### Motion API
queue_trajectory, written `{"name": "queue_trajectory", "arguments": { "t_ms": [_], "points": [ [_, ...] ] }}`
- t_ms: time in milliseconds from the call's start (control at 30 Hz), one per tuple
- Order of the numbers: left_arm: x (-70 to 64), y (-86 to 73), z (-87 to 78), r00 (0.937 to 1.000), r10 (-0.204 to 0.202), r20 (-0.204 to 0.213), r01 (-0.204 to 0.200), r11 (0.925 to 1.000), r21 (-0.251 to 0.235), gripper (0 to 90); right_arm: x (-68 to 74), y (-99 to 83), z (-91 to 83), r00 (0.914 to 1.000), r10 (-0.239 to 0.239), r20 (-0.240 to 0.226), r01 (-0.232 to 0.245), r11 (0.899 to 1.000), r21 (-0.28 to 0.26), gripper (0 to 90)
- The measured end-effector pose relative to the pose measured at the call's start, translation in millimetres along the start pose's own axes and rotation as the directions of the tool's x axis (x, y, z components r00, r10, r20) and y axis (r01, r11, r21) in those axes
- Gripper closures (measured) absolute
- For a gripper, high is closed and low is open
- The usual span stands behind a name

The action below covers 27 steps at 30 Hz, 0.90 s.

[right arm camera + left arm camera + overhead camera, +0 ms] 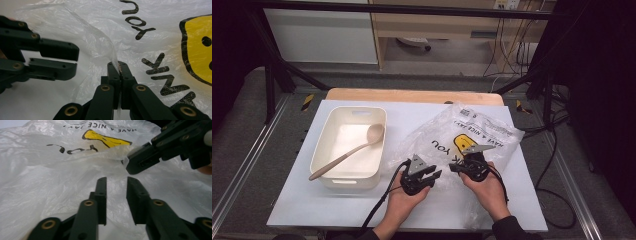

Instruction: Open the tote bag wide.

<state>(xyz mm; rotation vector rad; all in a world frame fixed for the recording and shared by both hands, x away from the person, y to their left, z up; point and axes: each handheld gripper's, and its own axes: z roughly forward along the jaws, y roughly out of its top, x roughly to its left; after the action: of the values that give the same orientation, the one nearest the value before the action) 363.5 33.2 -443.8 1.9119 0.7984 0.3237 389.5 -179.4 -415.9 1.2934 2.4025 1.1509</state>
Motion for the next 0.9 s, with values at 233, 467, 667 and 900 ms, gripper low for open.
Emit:
{"name": "queue_trajectory", "arguments": {
  "t_ms": [233,467,667,900],
  "points": [
    [-5.5,-3.8,17.9,0.9982,0.02,0.056,-0.022,0.999,0.04,88.6,-6.4,2.9,-4.5,0.9997,0.023,0.011,-0.022,0.999,-0.023,90.0],
    [-9.5,-0.1,30.8,0.9974,0.036,0.062,-0.041,0.9956,0.084,89.8,-8.2,7.0,-9.5,0.9993,0.035,0.01,-0.035,0.998,-0.045,90.0],
    [-11.7,2.3,38.1,0.9967,0.058,0.057,-0.066,0.9868,0.148,90.0,-11.4,11.9,-11.2,0.9989,0.047,0.006,-0.047,0.997,-0.054,90.0],
    [-11.9,3.3,44.3,0.9966,0.063,0.054,-0.073,0.9745,0.212,90.0,-20.3,21.5,-14.9,0.998,0.061,0.014,-0.06,0.996,-0.072,90.0]
  ]
}}
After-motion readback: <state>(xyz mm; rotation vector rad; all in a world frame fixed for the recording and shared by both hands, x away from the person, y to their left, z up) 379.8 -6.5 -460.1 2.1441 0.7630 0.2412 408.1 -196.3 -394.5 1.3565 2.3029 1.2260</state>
